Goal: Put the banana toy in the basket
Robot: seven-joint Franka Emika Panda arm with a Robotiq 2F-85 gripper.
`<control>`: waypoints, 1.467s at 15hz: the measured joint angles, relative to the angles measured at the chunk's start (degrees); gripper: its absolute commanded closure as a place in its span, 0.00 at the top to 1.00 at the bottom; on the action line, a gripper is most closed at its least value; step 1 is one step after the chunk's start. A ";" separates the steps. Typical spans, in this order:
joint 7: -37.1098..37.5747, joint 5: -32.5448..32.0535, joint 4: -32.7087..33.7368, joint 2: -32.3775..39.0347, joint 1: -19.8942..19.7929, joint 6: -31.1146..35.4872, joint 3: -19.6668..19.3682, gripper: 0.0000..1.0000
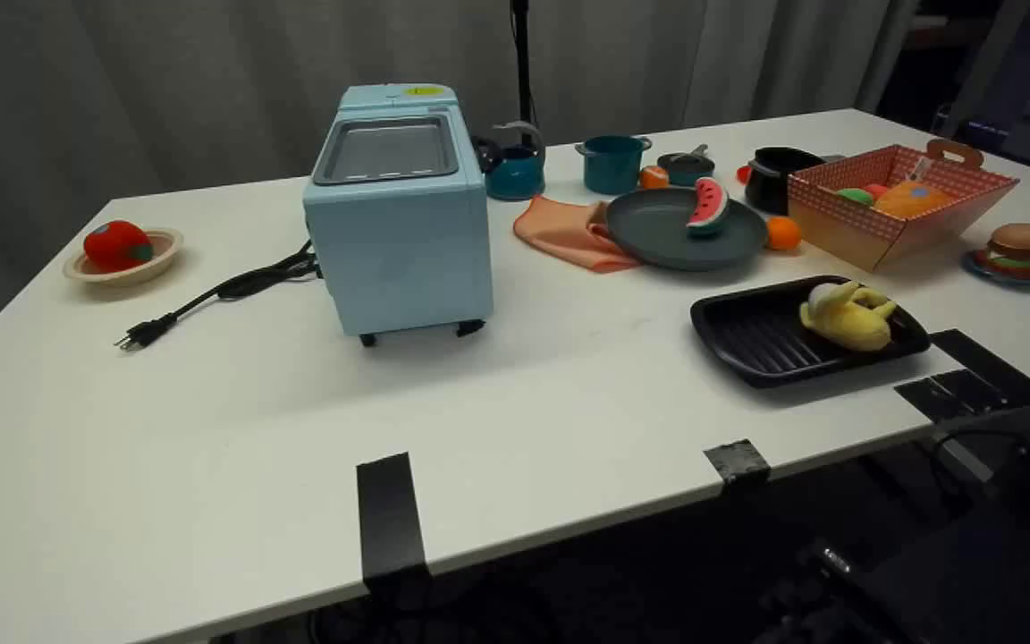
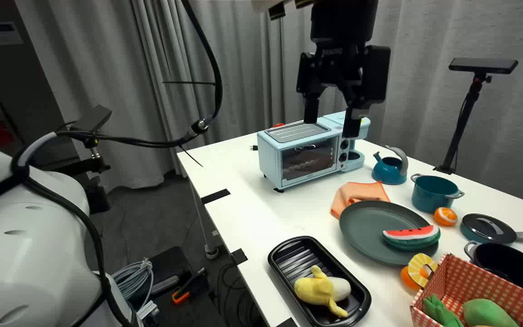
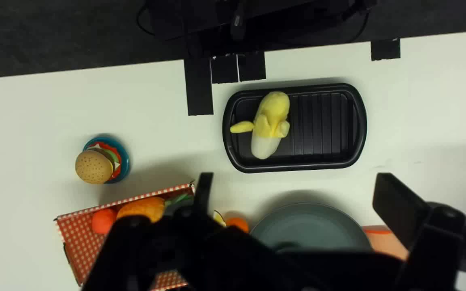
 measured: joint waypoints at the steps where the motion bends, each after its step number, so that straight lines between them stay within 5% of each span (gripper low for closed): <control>1: 0.00 0.00 0.00 0.03 0.00 0.00 0.01 1.00; 14: -0.01 0.11 0.01 0.72 0.16 0.62 0.01 1.00; 22: -0.32 1.49 -2.36 10.57 1.33 13.65 0.01 1.00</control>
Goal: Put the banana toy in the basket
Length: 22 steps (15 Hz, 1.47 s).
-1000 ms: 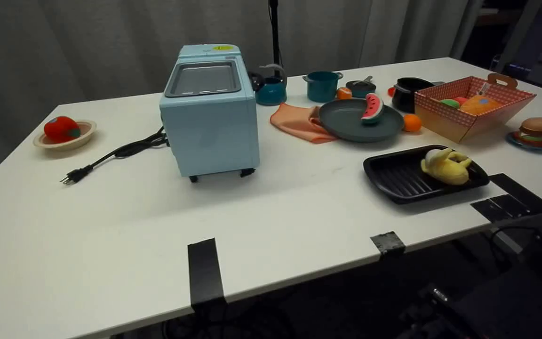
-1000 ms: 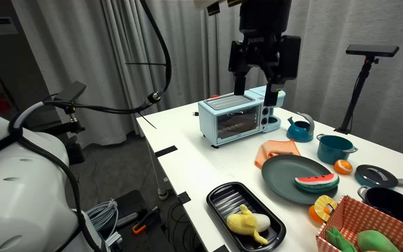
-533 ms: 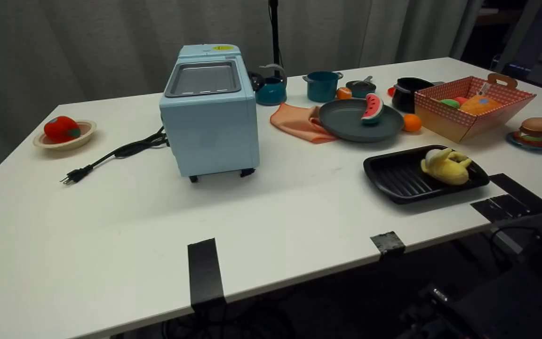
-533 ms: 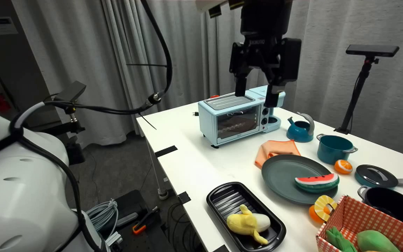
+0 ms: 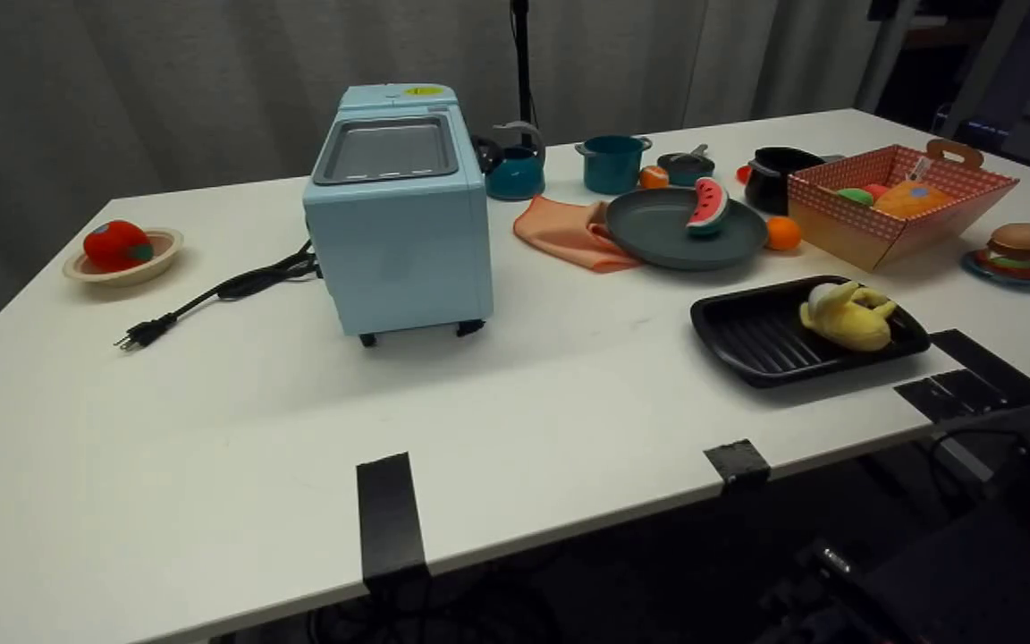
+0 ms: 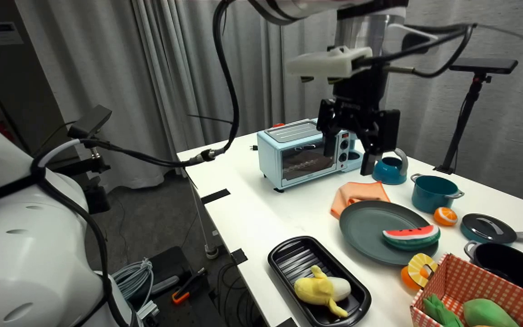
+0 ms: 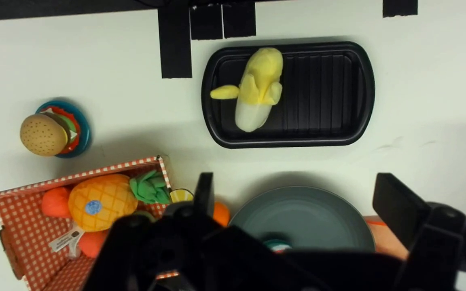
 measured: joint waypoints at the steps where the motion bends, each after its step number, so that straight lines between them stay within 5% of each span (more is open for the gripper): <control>1: -0.07 0.26 -0.76 1.50 0.04 2.07 0.00 1.00; 20: -1.23 -0.60 -15.44 22.33 -0.04 29.54 -1.41 1.00; 22: -1.23 -0.92 -15.34 24.34 -0.08 31.25 -1.94 0.74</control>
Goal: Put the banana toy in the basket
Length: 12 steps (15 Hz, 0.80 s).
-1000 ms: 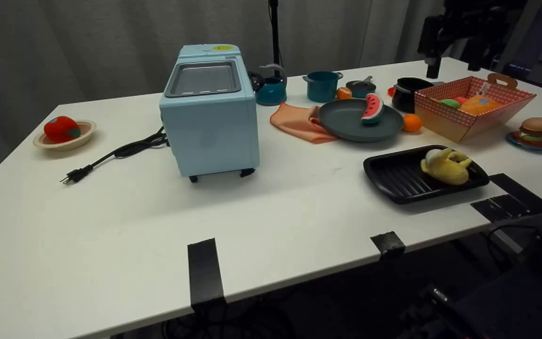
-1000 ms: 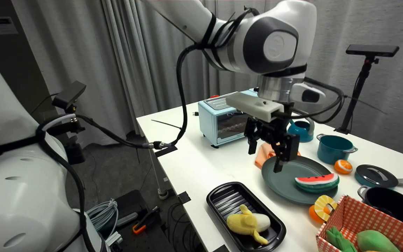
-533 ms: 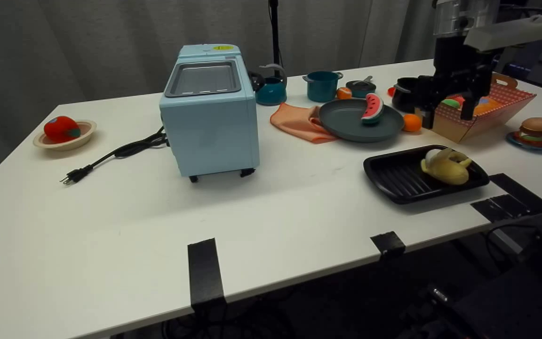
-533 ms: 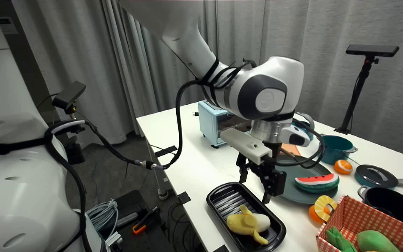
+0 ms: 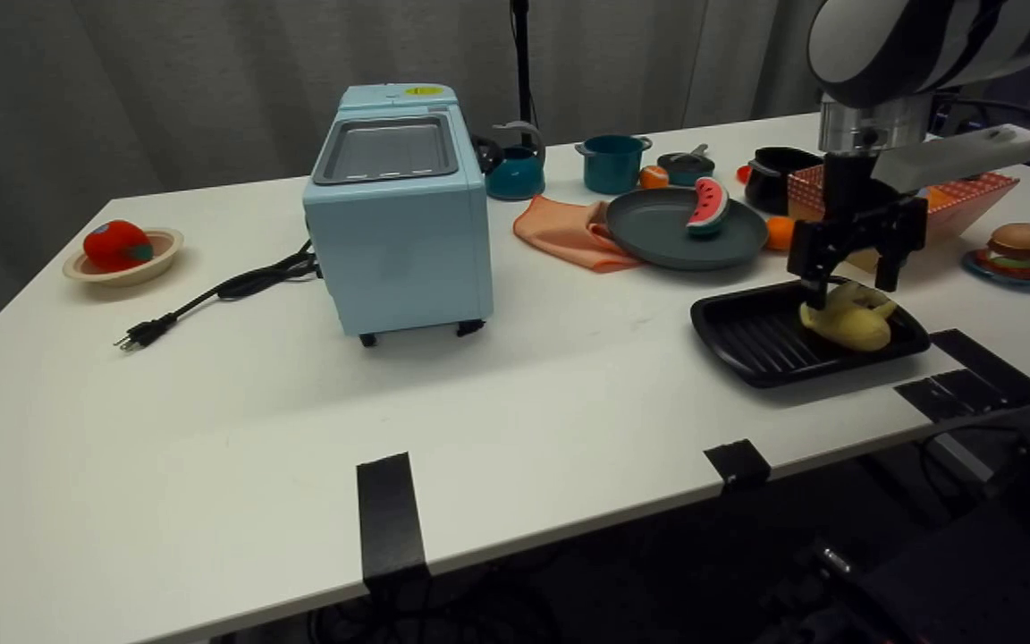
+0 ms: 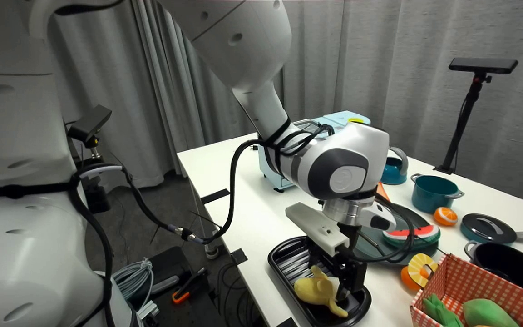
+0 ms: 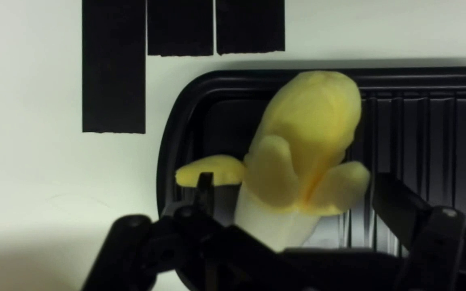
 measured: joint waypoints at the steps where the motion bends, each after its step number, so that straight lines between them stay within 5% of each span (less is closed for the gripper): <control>1: 0.00 -0.03 0.12 0.89 -0.02 0.55 -0.27 0.68; 9: -0.08 -0.01 2.64 4.22 -0.09 1.37 -0.87 0.06; 12: -1.32 0.79 3.29 2.60 -0.10 1.31 -0.79 0.00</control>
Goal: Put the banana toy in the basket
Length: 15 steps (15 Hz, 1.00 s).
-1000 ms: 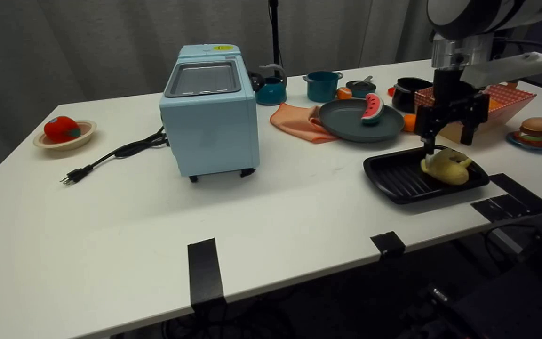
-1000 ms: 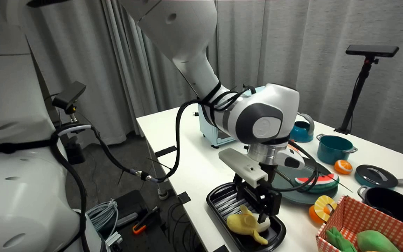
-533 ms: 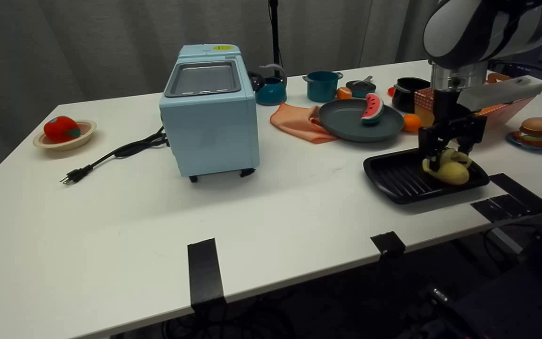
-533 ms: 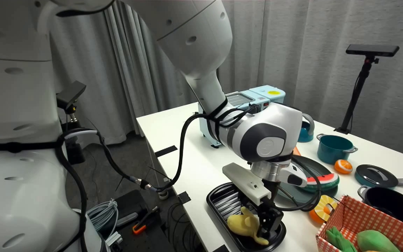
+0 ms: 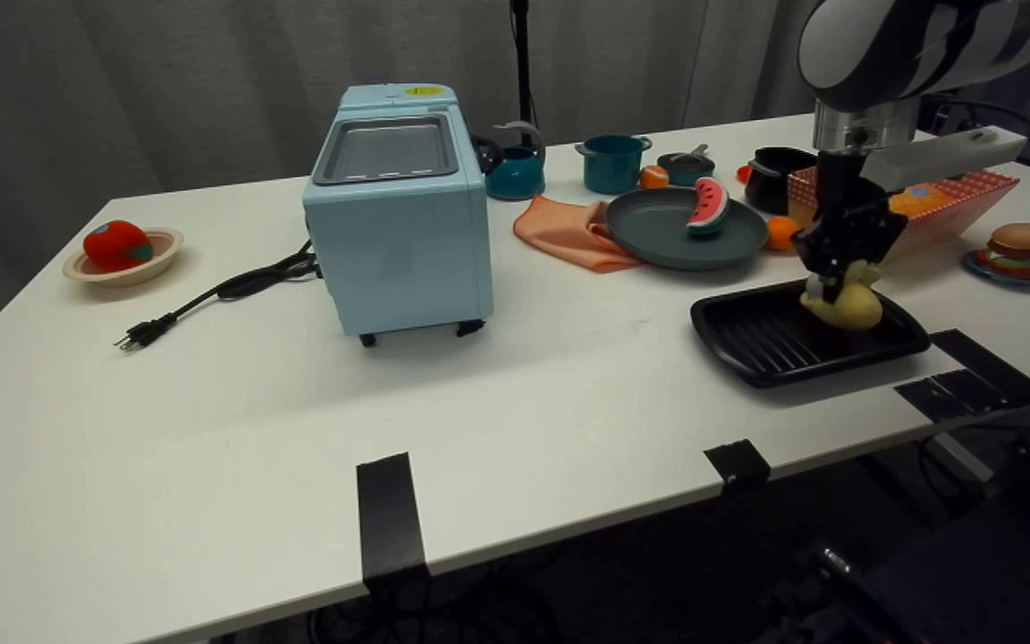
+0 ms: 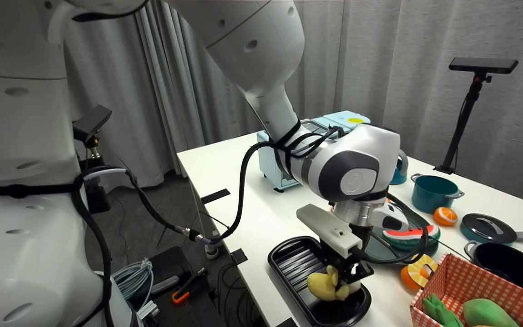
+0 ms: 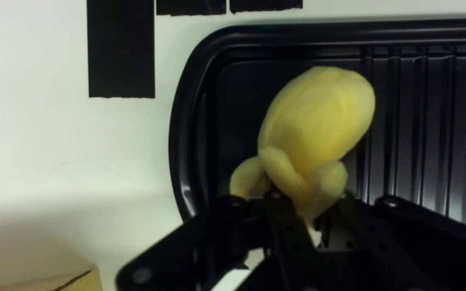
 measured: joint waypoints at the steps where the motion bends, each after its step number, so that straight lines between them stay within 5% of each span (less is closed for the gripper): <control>1: -0.82 0.69 0.09 -1.07 -0.05 -0.06 0.09 0.02; 9: -8.13 8.35 5.33 -12.00 -1.13 -0.54 0.03 0.03; 15: -8.84 10.49 14.91 -10.44 -3.04 -0.54 -1.58 0.03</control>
